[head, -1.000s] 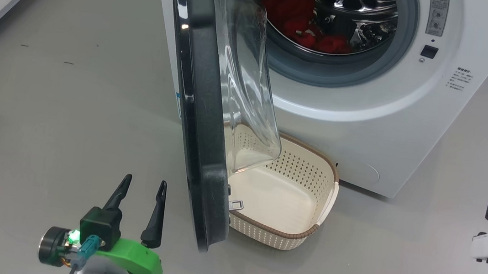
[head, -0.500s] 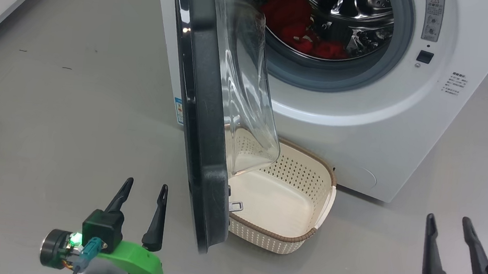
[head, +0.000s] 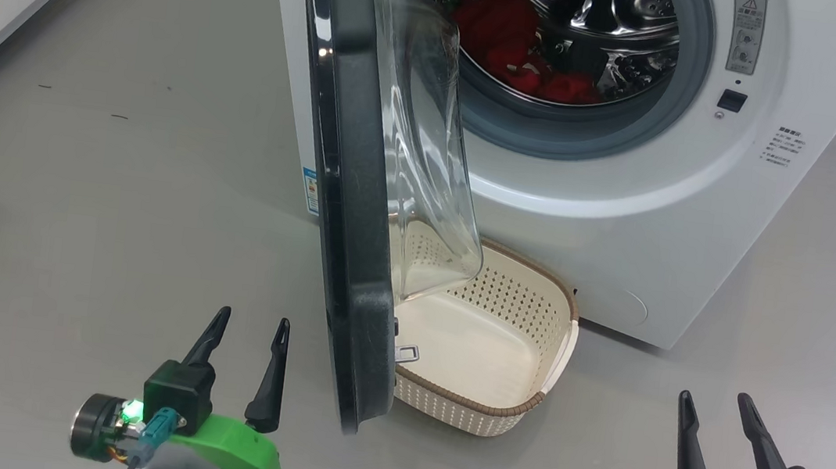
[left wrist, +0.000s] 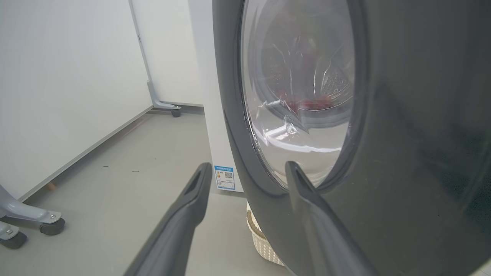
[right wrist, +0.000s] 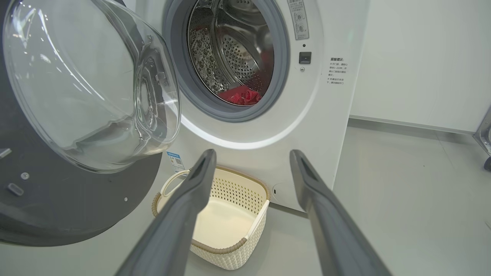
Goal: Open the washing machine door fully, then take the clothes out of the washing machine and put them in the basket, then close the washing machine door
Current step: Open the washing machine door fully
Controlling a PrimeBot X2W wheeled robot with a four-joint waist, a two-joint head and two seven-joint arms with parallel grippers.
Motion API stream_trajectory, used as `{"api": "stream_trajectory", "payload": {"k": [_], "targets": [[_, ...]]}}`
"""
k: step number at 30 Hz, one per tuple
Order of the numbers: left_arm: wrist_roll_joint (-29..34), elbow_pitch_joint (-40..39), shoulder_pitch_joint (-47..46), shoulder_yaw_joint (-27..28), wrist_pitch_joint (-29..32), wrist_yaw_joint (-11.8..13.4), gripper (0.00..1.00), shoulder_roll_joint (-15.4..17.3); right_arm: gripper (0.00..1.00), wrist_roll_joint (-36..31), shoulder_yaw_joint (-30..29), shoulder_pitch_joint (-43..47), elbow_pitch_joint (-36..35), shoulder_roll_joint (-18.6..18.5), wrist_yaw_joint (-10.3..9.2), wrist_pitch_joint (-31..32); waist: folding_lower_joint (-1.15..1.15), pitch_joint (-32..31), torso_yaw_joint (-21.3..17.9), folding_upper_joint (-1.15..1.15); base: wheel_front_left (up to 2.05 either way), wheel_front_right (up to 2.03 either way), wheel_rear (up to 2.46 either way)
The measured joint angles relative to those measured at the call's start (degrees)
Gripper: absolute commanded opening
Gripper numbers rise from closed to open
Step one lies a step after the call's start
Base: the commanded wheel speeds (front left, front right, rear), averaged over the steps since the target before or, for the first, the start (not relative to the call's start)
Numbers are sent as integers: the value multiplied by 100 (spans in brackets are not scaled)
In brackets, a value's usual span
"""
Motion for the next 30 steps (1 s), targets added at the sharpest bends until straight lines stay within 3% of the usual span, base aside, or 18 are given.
{"api": "stream_trajectory", "payload": {"k": [16, 18, 19, 20, 30], "targets": [[-1, 26, 0, -19, 0, 0, 100, 0, 100, -244, -166, 18, 3, 166, 115, 0, 0, 3, 30, 0, 0, 0, 0], [-1, 44, 0, -41, 0, 0, 48, 0, 100, -249, -186, 18, 4, 177, 148, 0, 0, -1, 34, 0, 0, 0, 0], [-1, 58, 0, -51, 0, 0, 16, 0, 100, -260, -196, 18, 5, 182, 151, 0, 0, -3, 36, 0, 0, 0, 0], [-1, 74, 1, -60, 0, 0, 0, 0, 100, -288, -204, 18, 9, 187, 151, 0, 0, -5, 38, 0, 0, 0, 0], [-36, 188, 10, -120, 0, 0, 0, 0, 100, -376, -339, 18, 16, 246, 203, 0, 0, -13, 70, 0, 0, 0, 0]]}}
